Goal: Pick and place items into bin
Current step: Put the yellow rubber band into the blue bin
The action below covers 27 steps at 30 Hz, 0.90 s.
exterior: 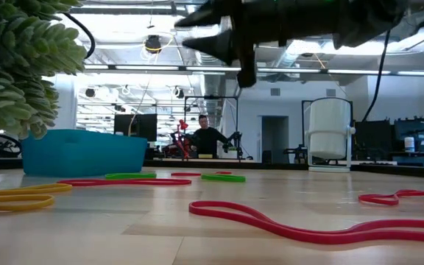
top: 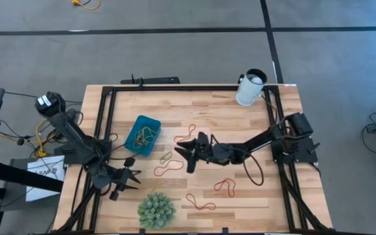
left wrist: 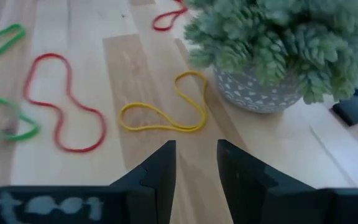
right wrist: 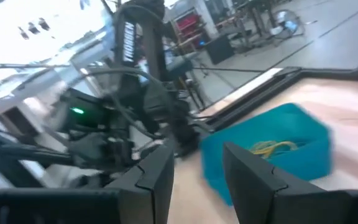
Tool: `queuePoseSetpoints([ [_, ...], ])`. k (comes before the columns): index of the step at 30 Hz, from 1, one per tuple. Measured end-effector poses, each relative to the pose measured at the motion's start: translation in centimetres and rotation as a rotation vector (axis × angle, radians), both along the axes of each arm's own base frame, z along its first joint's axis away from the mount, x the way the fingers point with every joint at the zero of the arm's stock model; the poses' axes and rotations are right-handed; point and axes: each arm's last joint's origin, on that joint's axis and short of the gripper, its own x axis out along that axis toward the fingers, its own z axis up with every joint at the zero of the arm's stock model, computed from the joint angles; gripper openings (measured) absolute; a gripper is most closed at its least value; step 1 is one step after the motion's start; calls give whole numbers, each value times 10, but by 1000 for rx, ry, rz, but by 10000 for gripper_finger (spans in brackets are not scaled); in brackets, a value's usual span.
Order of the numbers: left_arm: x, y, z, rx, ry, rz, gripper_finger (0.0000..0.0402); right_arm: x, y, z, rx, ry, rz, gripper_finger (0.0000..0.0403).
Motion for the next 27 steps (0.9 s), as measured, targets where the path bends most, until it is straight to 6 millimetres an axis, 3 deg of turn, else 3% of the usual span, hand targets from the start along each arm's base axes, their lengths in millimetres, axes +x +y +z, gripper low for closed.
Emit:
queuePoseSetpoints([
  [8, 8, -18, -21, 122, -29, -27, 105, -5, 26, 7, 11, -23, -29, 129],
  [16, 24, -43, -34, 286, -1, -153, 105, -7, 34, 9, 20, -30, -36, 129],
  [22, 38, -59, -29, 338, -84, -244, 105, -6, 33, 8, 19, -30, -39, 129],
  [27, 54, -55, -23, 307, -73, -254, 105, -7, 33, 8, 17, -23, -35, 129],
])
